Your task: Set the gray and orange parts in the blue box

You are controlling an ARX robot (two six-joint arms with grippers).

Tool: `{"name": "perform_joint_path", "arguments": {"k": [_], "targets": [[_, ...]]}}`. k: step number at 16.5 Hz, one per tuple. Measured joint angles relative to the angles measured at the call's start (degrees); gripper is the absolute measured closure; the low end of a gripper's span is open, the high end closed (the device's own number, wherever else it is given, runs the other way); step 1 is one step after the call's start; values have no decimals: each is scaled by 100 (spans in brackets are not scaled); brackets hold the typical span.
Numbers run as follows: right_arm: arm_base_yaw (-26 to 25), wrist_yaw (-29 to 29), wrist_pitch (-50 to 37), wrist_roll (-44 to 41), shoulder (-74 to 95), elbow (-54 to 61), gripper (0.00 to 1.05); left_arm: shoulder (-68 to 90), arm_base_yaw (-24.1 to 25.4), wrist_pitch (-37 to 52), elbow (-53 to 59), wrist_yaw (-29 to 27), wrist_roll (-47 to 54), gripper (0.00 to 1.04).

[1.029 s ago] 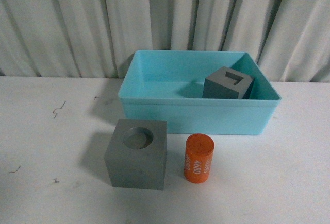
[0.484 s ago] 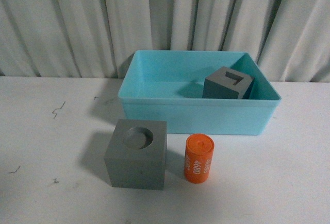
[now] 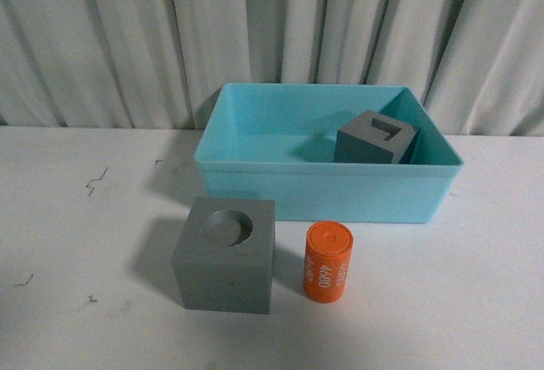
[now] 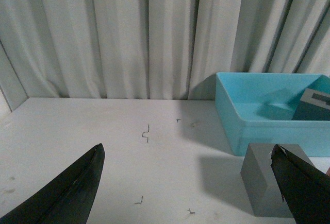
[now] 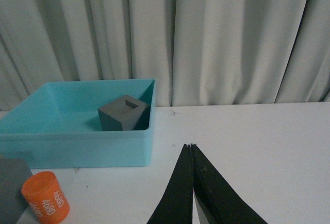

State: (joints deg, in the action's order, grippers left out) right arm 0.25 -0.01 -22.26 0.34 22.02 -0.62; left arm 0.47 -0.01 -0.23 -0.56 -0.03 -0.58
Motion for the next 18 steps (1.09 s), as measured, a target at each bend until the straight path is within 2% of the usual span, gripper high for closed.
{"name": "perform_joint_path", "arguments": {"k": [1, 10, 11, 12, 18], "targets": [[0, 0, 337, 0, -306, 0, 103, 0, 0, 0, 0, 2, 0, 7], [0, 0, 1167, 0, -1147, 0, 103, 0, 0, 0, 0, 2, 0, 7], [0, 0, 1355, 0, -1290, -2, 103, 0, 0, 0, 0, 2, 0, 7], [0, -2, 2155, 0, -1827, -4, 103, 0, 0, 0, 0, -2, -2, 7], [0, 2, 2245, 0, -2186, -4, 103, 0, 0, 0, 0, 0, 0, 7]]}}
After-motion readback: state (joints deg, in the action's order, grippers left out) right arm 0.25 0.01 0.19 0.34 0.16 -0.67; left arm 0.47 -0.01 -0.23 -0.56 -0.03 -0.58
